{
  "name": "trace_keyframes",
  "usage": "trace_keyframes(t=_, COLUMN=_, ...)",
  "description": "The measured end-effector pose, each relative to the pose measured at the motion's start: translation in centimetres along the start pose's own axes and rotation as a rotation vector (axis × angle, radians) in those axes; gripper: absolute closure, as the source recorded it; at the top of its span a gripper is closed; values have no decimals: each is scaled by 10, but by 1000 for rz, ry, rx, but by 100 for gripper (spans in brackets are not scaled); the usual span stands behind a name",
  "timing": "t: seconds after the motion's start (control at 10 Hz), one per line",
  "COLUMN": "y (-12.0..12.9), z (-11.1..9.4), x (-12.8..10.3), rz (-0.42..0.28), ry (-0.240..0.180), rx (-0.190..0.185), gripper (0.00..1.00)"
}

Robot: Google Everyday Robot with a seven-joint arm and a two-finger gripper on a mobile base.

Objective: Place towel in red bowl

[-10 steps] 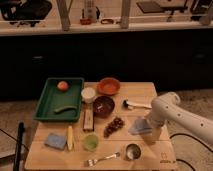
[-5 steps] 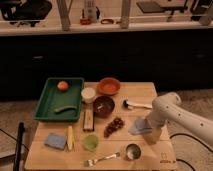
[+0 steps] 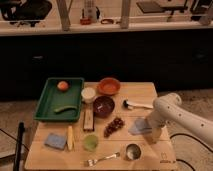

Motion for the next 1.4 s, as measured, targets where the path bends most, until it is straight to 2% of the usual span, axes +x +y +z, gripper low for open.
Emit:
trace_keyframes(t=0.2, y=-2, z=-7, x=-21, rz=-62, ry=-30, rx=27, gripper=20)
trace_keyframes(t=0.5, y=-2, z=-11, x=-35, rz=-121, ry=-57, rx=39, gripper=22)
trace_keyframes(t=0.7, y=-3, z=-8, x=-40, rz=-144, ry=-67, rx=42, gripper=37)
trace_keyframes(t=0.8, y=-6, z=-6, x=-40, rz=-158, ry=-79, rx=43, gripper=51)
trace_keyframes(t=1.1, y=-13, z=-3, x=-42, rz=-179, ry=-90, rx=41, gripper=78)
trace_keyframes(t=1.2, y=-11, z=-4, x=-42, rz=-178, ry=-91, rx=37, gripper=91)
trace_keyframes(t=1.4, y=-11, z=-4, x=-42, rz=-178, ry=-91, rx=36, gripper=100)
